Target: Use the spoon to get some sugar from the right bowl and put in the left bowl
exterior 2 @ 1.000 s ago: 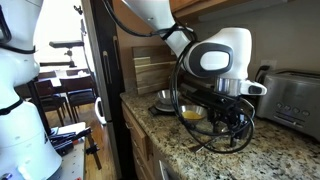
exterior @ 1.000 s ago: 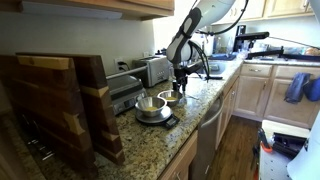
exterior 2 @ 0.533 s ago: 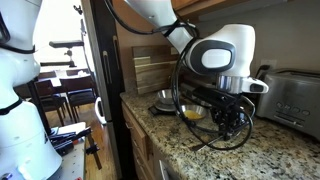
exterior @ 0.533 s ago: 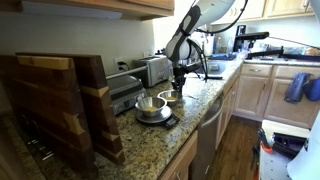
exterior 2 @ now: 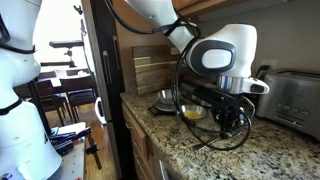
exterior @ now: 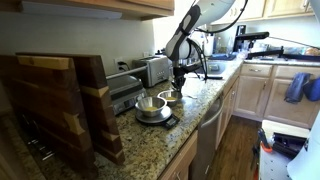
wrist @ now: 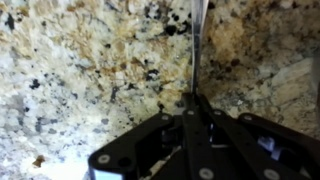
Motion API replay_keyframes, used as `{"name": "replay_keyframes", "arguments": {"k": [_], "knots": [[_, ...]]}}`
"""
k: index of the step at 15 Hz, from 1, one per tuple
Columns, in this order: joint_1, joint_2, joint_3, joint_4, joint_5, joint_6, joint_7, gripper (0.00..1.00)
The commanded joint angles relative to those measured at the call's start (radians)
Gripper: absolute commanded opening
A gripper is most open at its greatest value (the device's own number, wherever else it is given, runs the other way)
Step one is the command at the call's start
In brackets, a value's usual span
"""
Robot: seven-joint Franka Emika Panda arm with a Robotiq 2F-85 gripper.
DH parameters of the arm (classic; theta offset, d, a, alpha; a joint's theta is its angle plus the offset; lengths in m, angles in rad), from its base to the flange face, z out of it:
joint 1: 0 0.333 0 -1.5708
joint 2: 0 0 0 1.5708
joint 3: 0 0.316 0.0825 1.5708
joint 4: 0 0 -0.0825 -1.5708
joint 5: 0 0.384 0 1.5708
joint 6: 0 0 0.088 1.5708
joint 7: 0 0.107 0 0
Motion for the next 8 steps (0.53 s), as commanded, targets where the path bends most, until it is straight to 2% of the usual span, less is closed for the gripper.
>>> {"name": "replay_keyframes", "arguments": {"k": [1, 4, 8], "knots": [[-0.038, -0.032, 0.027, -0.007, 0.033, -0.024, -0.033, 0.05], [-0.036, -0.091, 0.023, -0.046, 0.027, -0.002, -0.045, 0.05], [-0.017, -0.149, 0.009, -0.059, -0.011, -0.035, -0.059, 0.05]]}}
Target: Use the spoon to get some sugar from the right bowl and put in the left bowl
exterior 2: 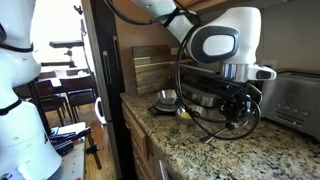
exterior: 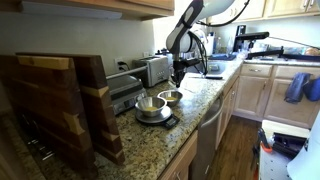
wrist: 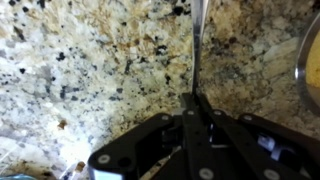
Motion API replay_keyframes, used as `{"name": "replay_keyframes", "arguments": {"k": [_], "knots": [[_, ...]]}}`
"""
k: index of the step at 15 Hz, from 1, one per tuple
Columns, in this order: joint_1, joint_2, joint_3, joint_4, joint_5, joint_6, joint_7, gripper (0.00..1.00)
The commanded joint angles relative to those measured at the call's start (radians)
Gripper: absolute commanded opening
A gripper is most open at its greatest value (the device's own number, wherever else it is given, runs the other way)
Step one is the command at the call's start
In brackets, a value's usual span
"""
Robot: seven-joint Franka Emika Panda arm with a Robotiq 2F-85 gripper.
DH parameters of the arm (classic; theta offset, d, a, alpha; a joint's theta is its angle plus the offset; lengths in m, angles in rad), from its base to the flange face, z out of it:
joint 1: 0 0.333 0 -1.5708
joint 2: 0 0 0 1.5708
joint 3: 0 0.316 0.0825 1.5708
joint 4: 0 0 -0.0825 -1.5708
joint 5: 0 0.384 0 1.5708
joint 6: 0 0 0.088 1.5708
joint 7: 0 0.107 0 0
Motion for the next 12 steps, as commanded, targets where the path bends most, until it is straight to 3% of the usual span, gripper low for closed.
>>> {"name": "replay_keyframes", "arguments": {"k": [1, 12], "knots": [[0.01, -0.1, -0.003, -0.062, -0.042, -0.043, -0.023, 0.05], [0.124, -0.185, 0.026, -0.046, -0.248, -0.448, -0.114, 0.04]]}}
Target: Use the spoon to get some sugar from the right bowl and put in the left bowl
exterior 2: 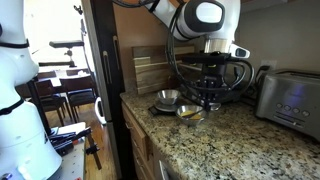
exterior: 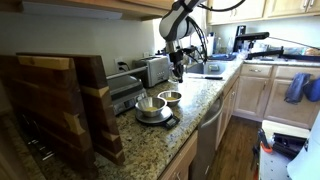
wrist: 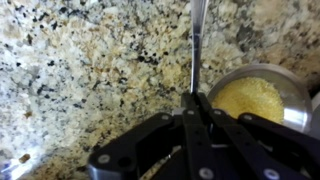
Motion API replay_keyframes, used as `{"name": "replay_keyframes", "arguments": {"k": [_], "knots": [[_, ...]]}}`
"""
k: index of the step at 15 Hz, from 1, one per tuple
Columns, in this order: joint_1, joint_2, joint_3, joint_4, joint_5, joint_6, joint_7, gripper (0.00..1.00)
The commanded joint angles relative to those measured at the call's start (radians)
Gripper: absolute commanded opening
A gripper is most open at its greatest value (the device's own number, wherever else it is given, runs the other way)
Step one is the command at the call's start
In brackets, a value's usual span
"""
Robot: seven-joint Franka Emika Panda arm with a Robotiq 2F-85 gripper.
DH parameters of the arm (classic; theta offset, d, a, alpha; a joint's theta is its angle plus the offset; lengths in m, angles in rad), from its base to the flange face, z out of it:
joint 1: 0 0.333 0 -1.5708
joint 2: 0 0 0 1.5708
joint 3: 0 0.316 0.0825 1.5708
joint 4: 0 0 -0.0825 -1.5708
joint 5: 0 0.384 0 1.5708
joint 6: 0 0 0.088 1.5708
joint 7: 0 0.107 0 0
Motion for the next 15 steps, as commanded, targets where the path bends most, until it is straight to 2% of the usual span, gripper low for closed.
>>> {"name": "replay_keyframes", "arguments": {"k": [1, 5, 6, 7, 15], "knots": [[0.048, -0.036, 0.015, -0.03, -0.069, -0.143, -0.031, 0.04], [0.094, -0.016, 0.044, -0.025, -0.131, -0.26, -0.053, 0.04], [0.104, -0.016, 0.049, -0.028, -0.154, -0.264, -0.055, 0.04], [0.088, 0.01, 0.046, 0.0, -0.113, -0.237, -0.038, 0.06], [0.101, 0.011, 0.052, -0.004, -0.134, -0.244, -0.046, 0.06]]}}
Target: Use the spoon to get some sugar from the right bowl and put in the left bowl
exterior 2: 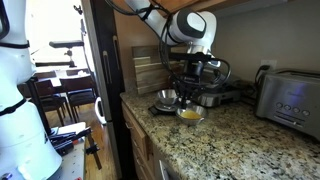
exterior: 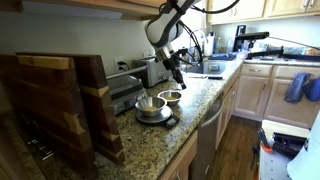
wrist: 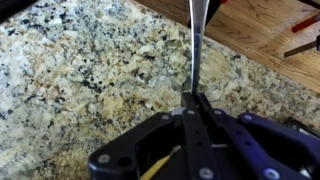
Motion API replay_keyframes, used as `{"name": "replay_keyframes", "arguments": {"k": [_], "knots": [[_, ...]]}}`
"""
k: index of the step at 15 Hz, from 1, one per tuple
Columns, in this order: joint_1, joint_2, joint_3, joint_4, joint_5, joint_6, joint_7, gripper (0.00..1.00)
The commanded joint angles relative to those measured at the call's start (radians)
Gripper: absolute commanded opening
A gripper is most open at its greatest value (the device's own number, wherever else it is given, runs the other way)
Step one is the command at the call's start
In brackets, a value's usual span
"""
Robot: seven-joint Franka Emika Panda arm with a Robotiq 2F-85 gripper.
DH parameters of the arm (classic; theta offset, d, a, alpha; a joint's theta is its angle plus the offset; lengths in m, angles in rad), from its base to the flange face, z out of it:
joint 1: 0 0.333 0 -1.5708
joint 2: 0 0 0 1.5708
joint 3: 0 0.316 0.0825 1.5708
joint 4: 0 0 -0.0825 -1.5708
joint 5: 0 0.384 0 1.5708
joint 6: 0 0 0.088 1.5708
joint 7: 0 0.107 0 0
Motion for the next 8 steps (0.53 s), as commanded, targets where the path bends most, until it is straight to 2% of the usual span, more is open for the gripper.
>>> {"name": "replay_keyframes", "arguments": {"k": [1, 8], "knots": [[0.007, 0.001, -0.002, 0.002, -0.021, -0.004, 0.019, 0.04], [0.052, 0.089, -0.002, 0.07, -0.173, -0.057, 0.075, 0.03]]}}
